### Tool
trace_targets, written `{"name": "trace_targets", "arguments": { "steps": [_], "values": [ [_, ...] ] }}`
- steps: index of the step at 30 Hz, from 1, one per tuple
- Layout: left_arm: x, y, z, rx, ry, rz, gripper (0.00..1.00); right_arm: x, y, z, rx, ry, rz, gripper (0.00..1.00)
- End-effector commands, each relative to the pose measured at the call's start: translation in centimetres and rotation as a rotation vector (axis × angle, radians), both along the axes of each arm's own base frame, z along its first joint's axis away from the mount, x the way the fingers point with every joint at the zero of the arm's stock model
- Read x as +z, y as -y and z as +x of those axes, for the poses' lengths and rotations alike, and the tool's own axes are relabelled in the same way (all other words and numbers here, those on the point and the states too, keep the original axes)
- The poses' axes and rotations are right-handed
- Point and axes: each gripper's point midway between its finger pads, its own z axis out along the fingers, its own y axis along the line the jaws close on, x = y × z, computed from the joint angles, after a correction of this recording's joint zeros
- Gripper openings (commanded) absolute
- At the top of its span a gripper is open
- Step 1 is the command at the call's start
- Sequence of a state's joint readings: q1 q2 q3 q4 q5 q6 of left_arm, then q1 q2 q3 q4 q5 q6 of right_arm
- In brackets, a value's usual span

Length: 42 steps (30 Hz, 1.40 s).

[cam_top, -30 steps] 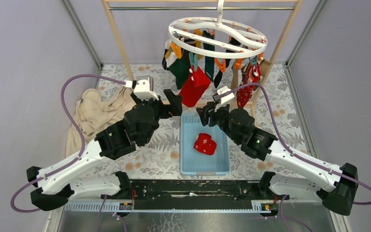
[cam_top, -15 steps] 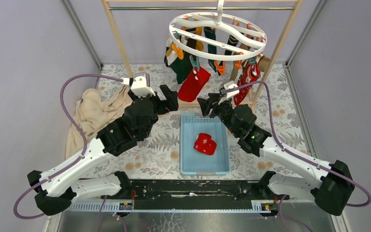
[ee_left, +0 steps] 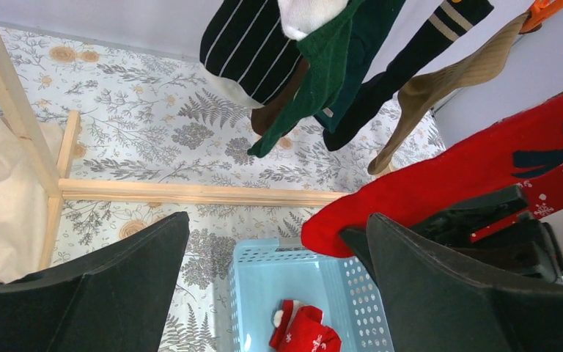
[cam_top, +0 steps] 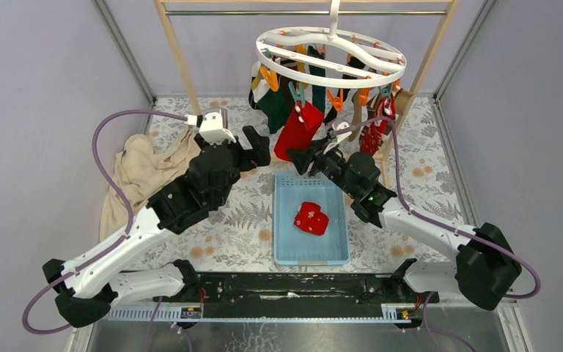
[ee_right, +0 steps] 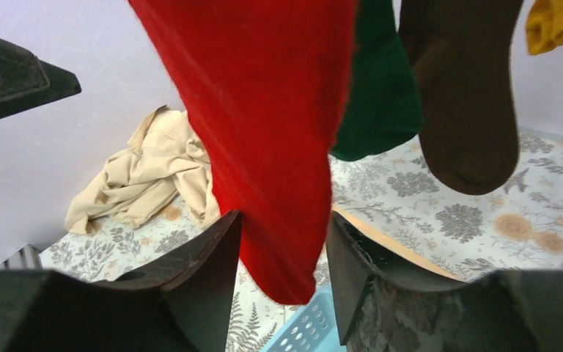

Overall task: Remove the socks clipped to the hanger
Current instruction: Remove the sock from the hanger.

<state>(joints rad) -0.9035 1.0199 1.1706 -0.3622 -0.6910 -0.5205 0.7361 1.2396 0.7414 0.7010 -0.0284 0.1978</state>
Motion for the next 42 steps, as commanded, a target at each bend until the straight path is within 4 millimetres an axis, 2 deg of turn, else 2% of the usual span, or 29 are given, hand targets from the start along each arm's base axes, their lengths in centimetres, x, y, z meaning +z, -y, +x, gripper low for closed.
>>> {"name": "trace_targets", "arguments": {
  "steps": [1, 6, 9, 15, 21, 32, 42],
  "values": [
    [1.8, -0.3, 0.2, 0.001, 0.031, -0.025, 0.98, 4.6, -1.4, -0.6, 0.087, 0.08, 0.115, 0.45],
    [2.7, 0.6, 0.4, -0.034, 0.036, -0.033, 0.97, 5.4, -1.3, -1.0, 0.102, 0.071, 0.101, 0.2],
    [3.9, 2.0, 0.6, -0.081, 0.035, -0.036, 0.95, 5.9, -0.7, -1.1, 0.082, 0.065, 0.084, 0.0],
    [7.8, 5.5, 0.8, -0.193, 0.048, -0.062, 0.92, 5.7, 0.0, -1.3, 0.059, 0.055, 0.043, 0.0],
    [11.0, 7.0, 0.8, -0.2, 0.106, -0.061, 0.92, 4.7, 0.2, -1.7, 0.065, 0.03, 0.023, 0.0],
    [13.2, 10.5, 0.9, -0.201, 0.154, -0.035, 0.92, 3.2, 1.0, -1.8, 0.037, -0.026, -0.005, 0.0],
    [14.7, 10.4, 1.7, -0.148, 0.227, -0.025, 0.91, 2.9, 0.9, -2.0, 0.046, -0.039, -0.011, 0.0]
  ]
}}
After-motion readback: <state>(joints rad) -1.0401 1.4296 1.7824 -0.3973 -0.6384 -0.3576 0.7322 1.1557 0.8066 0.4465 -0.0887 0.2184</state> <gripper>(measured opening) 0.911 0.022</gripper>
